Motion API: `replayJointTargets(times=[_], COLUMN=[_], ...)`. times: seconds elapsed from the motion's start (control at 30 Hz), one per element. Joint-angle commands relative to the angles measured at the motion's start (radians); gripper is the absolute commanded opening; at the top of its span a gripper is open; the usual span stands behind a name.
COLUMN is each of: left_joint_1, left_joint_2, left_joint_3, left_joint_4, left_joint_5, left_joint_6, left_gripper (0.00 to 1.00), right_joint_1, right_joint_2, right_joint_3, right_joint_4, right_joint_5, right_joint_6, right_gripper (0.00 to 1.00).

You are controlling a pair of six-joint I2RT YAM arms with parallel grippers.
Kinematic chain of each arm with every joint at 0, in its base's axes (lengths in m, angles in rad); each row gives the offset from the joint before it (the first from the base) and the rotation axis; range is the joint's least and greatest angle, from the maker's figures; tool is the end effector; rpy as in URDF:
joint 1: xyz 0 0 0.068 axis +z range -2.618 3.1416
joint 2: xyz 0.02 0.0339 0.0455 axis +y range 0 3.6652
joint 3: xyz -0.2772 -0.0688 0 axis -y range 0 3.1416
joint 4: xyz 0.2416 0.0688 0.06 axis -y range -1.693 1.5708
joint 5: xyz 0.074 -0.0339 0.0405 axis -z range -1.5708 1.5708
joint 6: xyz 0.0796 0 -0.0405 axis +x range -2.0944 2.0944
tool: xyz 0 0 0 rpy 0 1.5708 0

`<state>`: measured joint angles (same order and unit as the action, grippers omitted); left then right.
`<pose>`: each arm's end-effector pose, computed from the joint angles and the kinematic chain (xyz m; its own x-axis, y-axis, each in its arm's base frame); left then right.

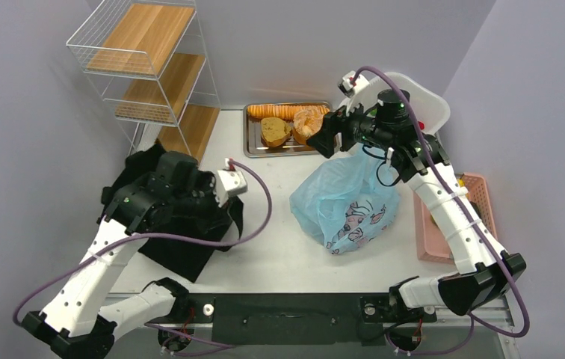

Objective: Untie the knot of the grocery bags and take out the mixed food

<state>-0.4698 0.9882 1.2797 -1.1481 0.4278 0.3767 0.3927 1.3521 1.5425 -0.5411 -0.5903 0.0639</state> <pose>0.1434 -0.1098 0.3612 -0.3859 0.5713 -0.7244 0.8562 0.5142 -0.0506 0.2762 0.1624 0.4406 -0.3679 -0.0950 -0.9250 -0.7790 0.5747 0.2508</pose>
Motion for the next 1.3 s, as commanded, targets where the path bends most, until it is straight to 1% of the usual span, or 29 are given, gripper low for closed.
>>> replayJointTargets(times=[0.0, 0.07, 0.1, 0.17, 0.23, 0.33, 0.4, 0.67, 0.83, 0.9, 0.93, 0.97, 1.0, 1.03, 1.07, 1.1, 1.17, 1.2, 1.23, 1.27], left_joint_1=[-0.194, -0.264, -0.314, -0.368, -0.392, -0.399, -0.411, -0.42, -0.428, -0.43, -0.431, -0.431, -0.429, -0.426, -0.412, -0.397, -0.326, -0.263, -0.231, -0.163], left_joint_2=[0.034, 0.052, 0.053, 0.059, 0.061, 0.041, 0.036, 0.03, 0.03, 0.026, 0.023, 0.017, 0.012, -0.003, -0.015, -0.045, -0.083, -0.086, -0.067, -0.047], left_joint_3=[0.028, 0.037, 0.037, 0.04, 0.038, 0.015, 0.0, -0.045, -0.052, -0.052, -0.047, -0.04, -0.02, -0.005, 0.028, 0.046, 0.105, 0.161, 0.194, 0.277], left_joint_4=[0.048, 0.014, 0.01, -0.003, -0.008, 0.028, 0.045, 0.078, 0.075, 0.068, 0.057, 0.046, 0.03, 0.028, 0.032, 0.038, 0.086, 0.117, 0.124, 0.122], left_joint_5=[0.24, 0.23, 0.201, 0.15, 0.109, 0.09, 0.083, 0.038, 0.021, 0.022, 0.026, 0.029, 0.027, 0.018, 0.003, -0.002, 0.003, 0.022, 0.031, 0.041], left_joint_6=[0.118, 0.181, 0.21, 0.267, 0.317, 0.321, 0.311, 0.313, 0.321, 0.318, 0.312, 0.308, 0.278, 0.254, 0.208, 0.19, 0.123, 0.102, 0.049, 0.018], left_gripper=[0.0, 0.0, 0.02, 0.04, 0.04, 0.05, 0.08, 0.11, 0.11, 0.13, 0.17, 0.2, 0.28, 0.31, 0.35, 0.37, 0.47, 0.49, 0.5, 0.5], right_joint_1=[0.078, 0.122, 0.138, 0.193, 0.256, 0.354, 0.396, 0.518, 0.567, 0.57, 0.57, 0.568, 0.566, 0.56, 0.555, 0.545, 0.536, 0.534, 0.531, 0.528], right_joint_2=[-0.029, -0.027, -0.025, -0.014, 0.002, 0.056, 0.102, 0.251, 0.299, 0.309, 0.309, 0.304, 0.3, 0.288, 0.281, 0.264, 0.24, 0.234, 0.224, 0.221], right_joint_3=[-0.012, -0.012, -0.01, 0.001, 0.018, 0.053, 0.091, 0.211, 0.21, 0.191, 0.174, 0.164, 0.145, 0.137, 0.122, 0.113, 0.087, 0.072, 0.067, 0.067], right_joint_4=[-0.013, -0.012, -0.01, -0.002, 0.017, 0.048, 0.054, 0.079, 0.063, 0.058, 0.054, 0.048, 0.048, 0.049, 0.052, 0.061, 0.078, 0.084, 0.094, 0.098], right_joint_5=[-0.017, -0.011, -0.009, 0.007, 0.032, 0.095, 0.118, 0.182, 0.263, 0.289, 0.295, 0.315, 0.33, 0.352, 0.354, 0.347, 0.341, 0.341, 0.341, 0.34], right_joint_6=[0.003, 0.01, 0.013, 0.02, 0.037, 0.075, 0.097, 0.128, 0.102, 0.088, 0.077, 0.055, 0.049, 0.048, 0.048, 0.049, 0.051, 0.051, 0.053, 0.054], right_gripper=[0.77, 0.77, 0.77, 0.77, 0.77, 0.79, 0.79, 0.8, 0.8, 0.75, 0.61, 0.36, 0.23, 0.04, 0.01, 0.0, 0.0, 0.0, 0.0, 0.0])
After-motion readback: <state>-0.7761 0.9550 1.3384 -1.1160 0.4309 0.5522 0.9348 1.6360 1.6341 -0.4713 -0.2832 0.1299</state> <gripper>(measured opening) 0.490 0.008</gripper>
